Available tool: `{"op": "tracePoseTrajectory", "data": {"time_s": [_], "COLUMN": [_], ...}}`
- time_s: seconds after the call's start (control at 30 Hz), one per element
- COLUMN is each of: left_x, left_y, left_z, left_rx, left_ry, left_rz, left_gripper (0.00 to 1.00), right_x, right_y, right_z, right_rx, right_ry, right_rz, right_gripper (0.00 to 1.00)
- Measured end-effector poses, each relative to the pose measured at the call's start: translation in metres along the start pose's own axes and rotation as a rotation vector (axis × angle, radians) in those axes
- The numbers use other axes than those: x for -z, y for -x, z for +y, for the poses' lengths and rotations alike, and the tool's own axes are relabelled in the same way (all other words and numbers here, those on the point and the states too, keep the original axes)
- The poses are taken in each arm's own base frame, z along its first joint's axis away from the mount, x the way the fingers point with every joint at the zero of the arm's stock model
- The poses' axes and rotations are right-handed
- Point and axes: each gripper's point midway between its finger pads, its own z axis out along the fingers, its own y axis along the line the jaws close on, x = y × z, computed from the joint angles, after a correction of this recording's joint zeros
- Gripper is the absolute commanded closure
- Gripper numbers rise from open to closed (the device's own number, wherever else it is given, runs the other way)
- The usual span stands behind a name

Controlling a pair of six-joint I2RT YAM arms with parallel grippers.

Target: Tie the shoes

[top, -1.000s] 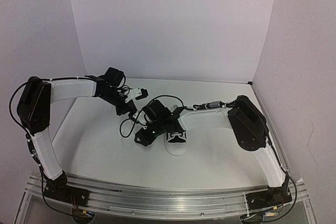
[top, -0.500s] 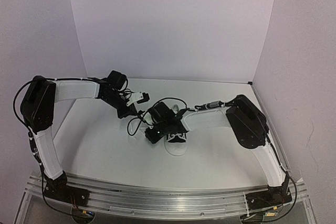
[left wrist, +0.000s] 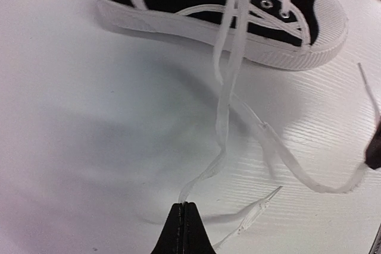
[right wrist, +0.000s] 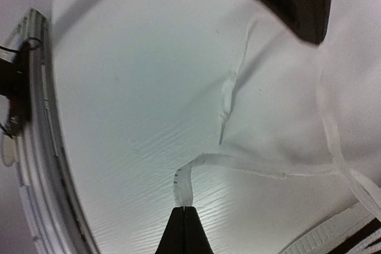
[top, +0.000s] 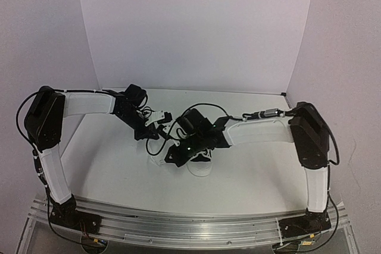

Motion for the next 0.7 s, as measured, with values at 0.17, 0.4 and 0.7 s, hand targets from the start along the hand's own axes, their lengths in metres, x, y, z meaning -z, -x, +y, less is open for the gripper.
{"op": "tracePoseTrajectory", "data": {"time_s": [0.17, 0.4, 0.7], "left_x": [-0.009, -0.014, -0.003], "left_y": [-0.001, 0.009, 0.054], "left_z": [-0.037, -0.071, -0.064], "left_rx": [-0.021, -0.120, -0.212], "left_ry": [-0.123, -0.234, -0.302], "left_rz": [-0.016, -0.065, -0.148], "left_gripper": [1.00, 0.52, 0.45], "right_x": [0.057, 0.079, 0.094], "right_y": [0.009, -0.041, -0.071], "right_z": [0.025, 0.008, -0.013], "right_rx": [-0.077, -0.303, -0.503], "right_ry": [0.095, 0.113, 0.092], "right_rz": [-0.068, -0.007, -0.026], "right_gripper": [1.00, 1.00, 1.00]}}
